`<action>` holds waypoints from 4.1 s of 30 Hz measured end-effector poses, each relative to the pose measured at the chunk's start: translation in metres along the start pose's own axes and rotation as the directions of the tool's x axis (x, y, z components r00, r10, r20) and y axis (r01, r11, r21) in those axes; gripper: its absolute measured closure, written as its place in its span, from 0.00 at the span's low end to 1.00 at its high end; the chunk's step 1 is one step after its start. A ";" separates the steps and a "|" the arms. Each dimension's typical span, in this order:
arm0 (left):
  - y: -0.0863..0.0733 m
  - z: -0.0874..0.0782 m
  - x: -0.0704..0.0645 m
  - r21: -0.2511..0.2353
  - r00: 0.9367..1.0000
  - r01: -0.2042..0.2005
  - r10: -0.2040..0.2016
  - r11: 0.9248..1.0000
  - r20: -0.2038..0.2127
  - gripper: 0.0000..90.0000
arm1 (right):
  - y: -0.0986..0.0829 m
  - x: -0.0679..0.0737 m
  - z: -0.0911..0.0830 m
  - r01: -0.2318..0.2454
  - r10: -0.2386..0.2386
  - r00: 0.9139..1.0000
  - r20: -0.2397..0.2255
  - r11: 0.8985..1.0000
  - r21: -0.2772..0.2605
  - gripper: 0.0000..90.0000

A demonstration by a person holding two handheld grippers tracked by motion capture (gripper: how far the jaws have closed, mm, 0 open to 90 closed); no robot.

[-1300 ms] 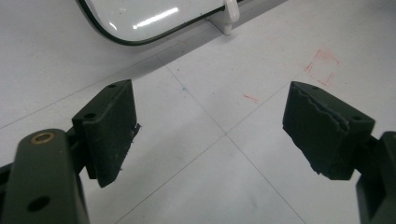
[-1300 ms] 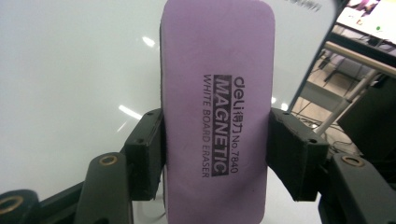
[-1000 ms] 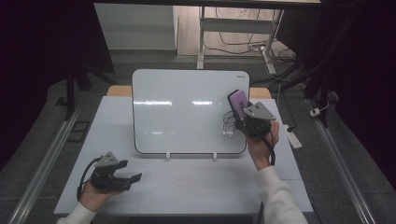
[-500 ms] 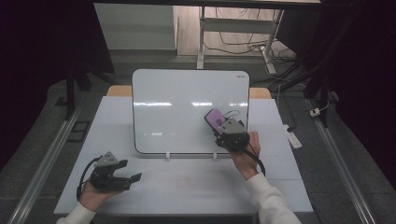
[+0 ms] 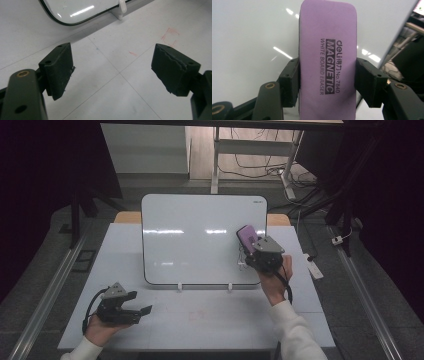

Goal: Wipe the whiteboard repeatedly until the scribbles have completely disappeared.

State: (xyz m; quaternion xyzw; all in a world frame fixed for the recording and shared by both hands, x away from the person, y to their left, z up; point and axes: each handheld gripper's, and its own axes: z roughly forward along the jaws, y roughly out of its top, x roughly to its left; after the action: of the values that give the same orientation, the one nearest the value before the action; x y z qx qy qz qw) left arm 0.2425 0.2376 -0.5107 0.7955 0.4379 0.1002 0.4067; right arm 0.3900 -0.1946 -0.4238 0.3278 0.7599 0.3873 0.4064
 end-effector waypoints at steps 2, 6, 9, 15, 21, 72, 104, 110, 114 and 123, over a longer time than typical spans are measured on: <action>0.000 0.000 0.000 0.000 1.000 0.003 -0.003 1.000 0.001 0.21 | 0.002 -0.003 0.001 -0.012 0.012 1.000 -0.003 1.000 -0.007 0.45; 0.000 0.001 0.000 0.003 1.000 0.000 0.000 1.000 0.002 0.21 | 0.003 0.009 0.003 0.047 -0.047 0.999 -0.018 0.999 -0.007 0.45; 0.000 0.001 0.000 0.002 1.000 -0.002 0.002 1.000 0.002 0.21 | 0.003 0.031 0.006 0.110 -0.109 0.992 -0.057 0.994 0.006 0.45; -0.001 0.001 0.002 0.001 1.000 0.003 -0.003 1.000 0.003 0.21 | 0.004 0.057 0.010 0.208 -0.207 0.976 -0.072 0.978 0.006 0.45; -0.001 0.001 0.002 0.002 1.000 0.002 -0.002 1.000 0.004 0.21 | 0.010 0.018 0.007 0.065 -0.065 0.998 -0.006 0.997 -0.029 0.45; -0.001 0.001 0.002 0.003 1.000 0.007 -0.007 1.000 0.018 0.21 | 0.023 0.046 0.022 0.126 -0.133 0.988 -0.080 0.988 -0.093 0.45; -0.001 -0.001 0.002 -0.005 1.000 0.001 -0.001 1.000 0.028 0.21 | -0.032 0.057 -0.005 0.128 -0.124 0.980 -0.154 0.992 0.014 0.45; -0.001 0.000 0.002 -0.002 1.000 -0.003 0.003 1.000 0.028 0.21 | -0.036 0.045 -0.008 0.133 -0.130 0.987 -0.097 0.991 0.019 0.45; -0.001 0.000 0.002 -0.001 1.000 -0.001 0.001 1.000 0.028 0.21 | -0.033 0.028 -0.008 0.102 -0.102 0.994 -0.030 0.995 0.008 0.45; -0.001 0.001 0.002 0.002 1.000 -0.002 0.002 1.000 0.028 0.21 | -0.039 0.058 -0.008 0.158 -0.156 0.984 -0.089 0.987 0.018 0.45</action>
State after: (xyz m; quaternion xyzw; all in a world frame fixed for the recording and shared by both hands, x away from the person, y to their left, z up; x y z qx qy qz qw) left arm 0.2436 0.2384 -0.5124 0.7978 0.4314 0.0889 0.4117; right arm 0.3492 -0.1689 -0.4755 0.2546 0.8052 0.3585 0.3980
